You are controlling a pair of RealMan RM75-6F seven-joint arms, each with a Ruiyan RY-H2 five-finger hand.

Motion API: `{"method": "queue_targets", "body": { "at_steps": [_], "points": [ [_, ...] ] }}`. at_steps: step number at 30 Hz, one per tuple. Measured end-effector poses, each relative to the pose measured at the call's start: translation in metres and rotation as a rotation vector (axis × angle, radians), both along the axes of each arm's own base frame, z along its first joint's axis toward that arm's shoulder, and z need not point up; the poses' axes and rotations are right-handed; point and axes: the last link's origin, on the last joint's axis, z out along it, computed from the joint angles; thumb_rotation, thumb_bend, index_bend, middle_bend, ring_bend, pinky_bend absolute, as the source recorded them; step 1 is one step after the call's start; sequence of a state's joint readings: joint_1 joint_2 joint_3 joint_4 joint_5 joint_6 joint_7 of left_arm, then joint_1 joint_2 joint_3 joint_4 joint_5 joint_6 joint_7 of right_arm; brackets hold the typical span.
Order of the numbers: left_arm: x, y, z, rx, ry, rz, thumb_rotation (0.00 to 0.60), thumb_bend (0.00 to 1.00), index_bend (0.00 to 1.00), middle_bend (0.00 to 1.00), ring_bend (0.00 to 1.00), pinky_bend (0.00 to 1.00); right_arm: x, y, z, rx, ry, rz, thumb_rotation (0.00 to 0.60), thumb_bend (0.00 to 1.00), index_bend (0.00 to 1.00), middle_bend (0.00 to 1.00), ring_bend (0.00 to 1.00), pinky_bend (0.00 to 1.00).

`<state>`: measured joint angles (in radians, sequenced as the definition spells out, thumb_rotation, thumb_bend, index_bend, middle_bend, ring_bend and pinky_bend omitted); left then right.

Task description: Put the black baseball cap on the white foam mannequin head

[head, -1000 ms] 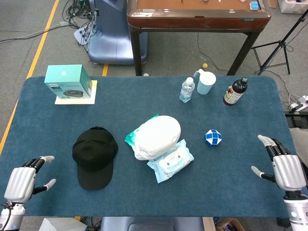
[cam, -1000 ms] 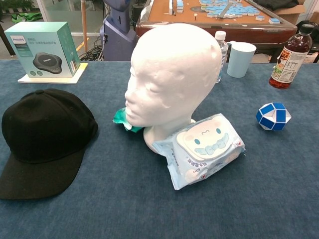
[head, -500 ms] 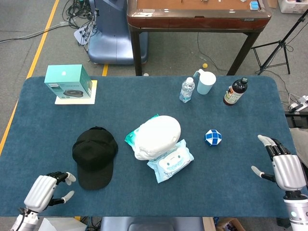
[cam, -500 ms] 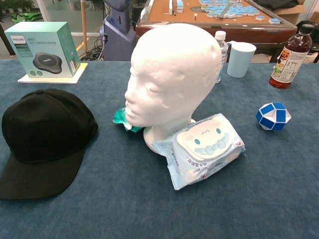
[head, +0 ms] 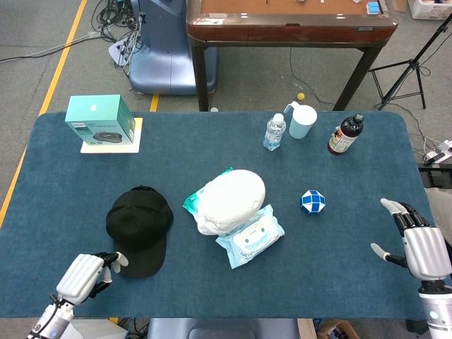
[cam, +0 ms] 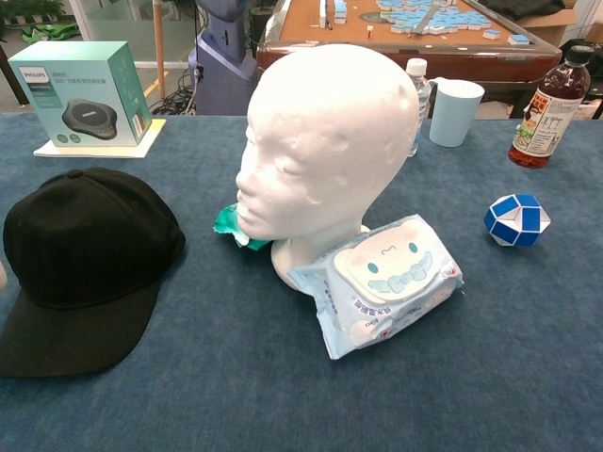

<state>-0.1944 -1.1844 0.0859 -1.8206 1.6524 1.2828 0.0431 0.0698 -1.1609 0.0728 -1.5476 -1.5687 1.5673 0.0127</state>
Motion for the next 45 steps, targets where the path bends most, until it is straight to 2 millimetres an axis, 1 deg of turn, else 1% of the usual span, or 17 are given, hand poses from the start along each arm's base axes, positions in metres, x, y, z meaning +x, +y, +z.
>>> {"method": "queue_targets", "body": {
  "at_steps": [7,11,19,24,33,41,45],
  "points": [
    [0.009,0.009,-0.012,-0.053,-0.009,-0.001,0.600,0.98,0.39,0.50,0.51,0.62,0.000,0.000,0.001,0.000,-0.002,-0.004,0.600,0.00,0.16,0.23,0.18,0.42],
    [0.010,0.014,-0.017,-0.080,0.001,0.014,0.600,0.98,0.37,0.50,0.52,0.62,-0.001,0.001,0.003,-0.002,-0.007,-0.005,0.600,0.00,0.16,0.23,0.18,0.42],
    [0.012,0.025,-0.026,-0.097,0.036,0.031,0.600,0.98,0.35,0.47,0.51,0.62,-0.001,0.002,0.006,-0.009,-0.016,-0.004,0.600,0.00,0.16,0.23,0.18,0.42],
    [0.008,0.030,-0.031,-0.090,0.089,0.050,0.600,0.98,0.34,0.46,0.51,0.62,-0.002,0.003,0.008,-0.012,-0.020,-0.003,0.600,0.00,0.16,0.23,0.18,0.42],
    [-0.001,0.040,-0.037,-0.099,0.120,0.103,0.600,0.98,0.32,0.43,0.49,0.62,-0.002,0.004,0.010,-0.017,-0.026,-0.002,0.600,0.00,0.16,0.23,0.18,0.42],
    [-0.013,0.049,-0.036,-0.074,0.142,0.134,0.600,0.98,0.31,0.42,0.47,0.62,-0.003,0.003,0.009,-0.012,-0.023,-0.004,0.600,0.00,0.16,0.23,0.18,0.42],
    [-0.022,0.056,-0.032,-0.044,0.162,0.151,0.600,0.98,0.31,0.41,0.46,0.62,-0.003,0.003,0.008,-0.008,-0.020,-0.005,0.600,0.00,0.16,0.23,0.18,0.42]
  ]
}}
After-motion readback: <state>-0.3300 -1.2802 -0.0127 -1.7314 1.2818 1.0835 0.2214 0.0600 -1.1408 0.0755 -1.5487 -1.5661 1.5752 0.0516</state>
